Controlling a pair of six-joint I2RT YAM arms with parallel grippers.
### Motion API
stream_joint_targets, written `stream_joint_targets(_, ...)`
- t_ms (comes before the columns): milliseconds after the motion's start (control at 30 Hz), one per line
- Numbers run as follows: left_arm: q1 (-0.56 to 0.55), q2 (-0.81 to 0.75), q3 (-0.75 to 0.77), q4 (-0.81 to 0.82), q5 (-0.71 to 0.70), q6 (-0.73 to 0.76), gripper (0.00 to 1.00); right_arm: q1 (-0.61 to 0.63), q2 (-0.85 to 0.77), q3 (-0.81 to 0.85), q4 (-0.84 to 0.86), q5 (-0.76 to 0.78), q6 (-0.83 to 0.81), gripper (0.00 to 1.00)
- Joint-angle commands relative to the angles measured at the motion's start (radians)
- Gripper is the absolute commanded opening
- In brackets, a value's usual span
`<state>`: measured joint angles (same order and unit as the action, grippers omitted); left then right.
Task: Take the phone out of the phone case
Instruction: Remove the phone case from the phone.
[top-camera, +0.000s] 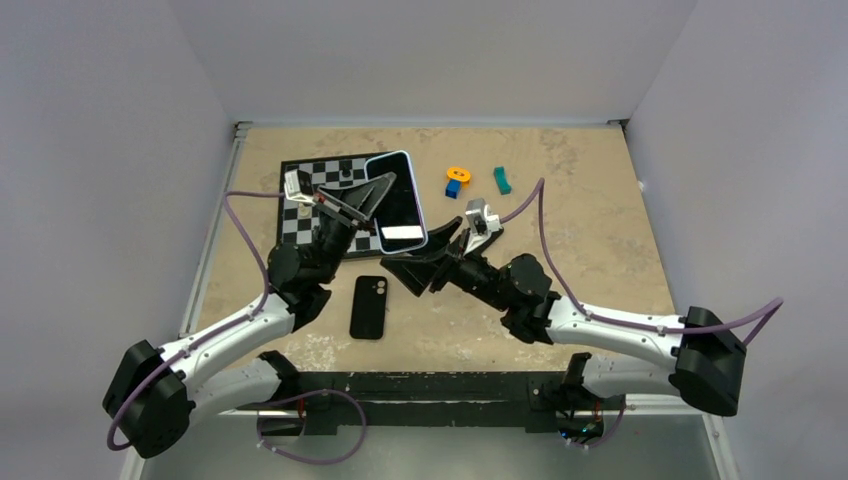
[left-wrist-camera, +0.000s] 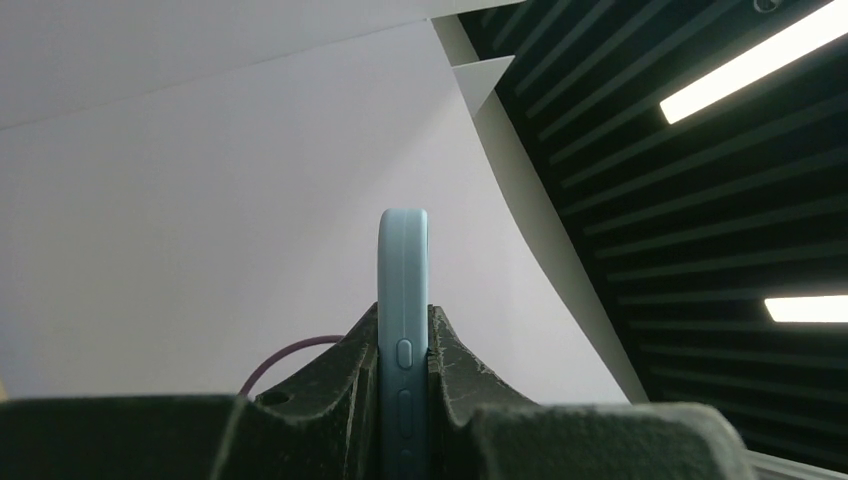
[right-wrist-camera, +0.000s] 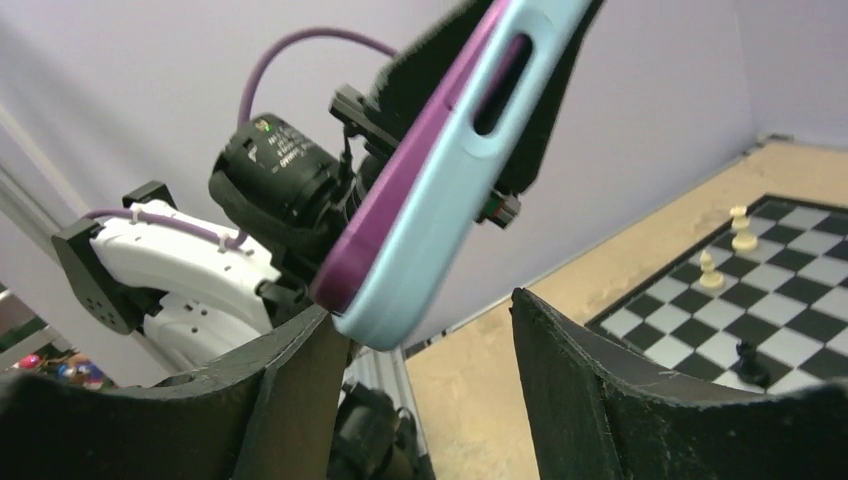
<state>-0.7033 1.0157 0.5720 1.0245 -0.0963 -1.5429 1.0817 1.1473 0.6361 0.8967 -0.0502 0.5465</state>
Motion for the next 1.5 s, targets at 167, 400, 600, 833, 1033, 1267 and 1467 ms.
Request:
stream_joint_targets(167,-0.004,0.030,0.044,0.241,-0.083,0.042,0.00,0.014,0.050,0.096,0.180,0.069,-0.085,0.59)
stream_joint_targets(400,-0.006,0.025,0.057,0.242,-0.072,0.034,0.00,0.018,0.082,0.131,0.124,0.085,-0.102,0.48)
stream_joint_targets(600,-0.006,-0.018,0.072,0.185,-0.064,0.034,0.00,0.024,0.114,0.140,0.112,0.155,-0.121,0.30)
stream_joint_targets(833,-0.006,-0.142,0.108,-0.161,-0.014,-0.125,0.00,0.069,0.153,0.165,-0.008,0.361,-0.413,0.00)
stream_joint_targets(1033,-0.005,-0.261,0.167,-0.494,0.082,-0.200,0.00,0.075,0.176,0.089,0.033,0.497,-0.710,0.00)
stream_joint_targets(1267,-0.005,-0.278,0.159,-0.468,0.137,-0.239,0.00,0.076,0.139,0.097,-0.007,0.497,-0.855,0.00)
stream_joint_targets(1467,-0.006,-0.284,0.173,-0.490,0.166,-0.235,0.00,0.076,0.126,0.124,-0.071,0.538,-0.974,0.00)
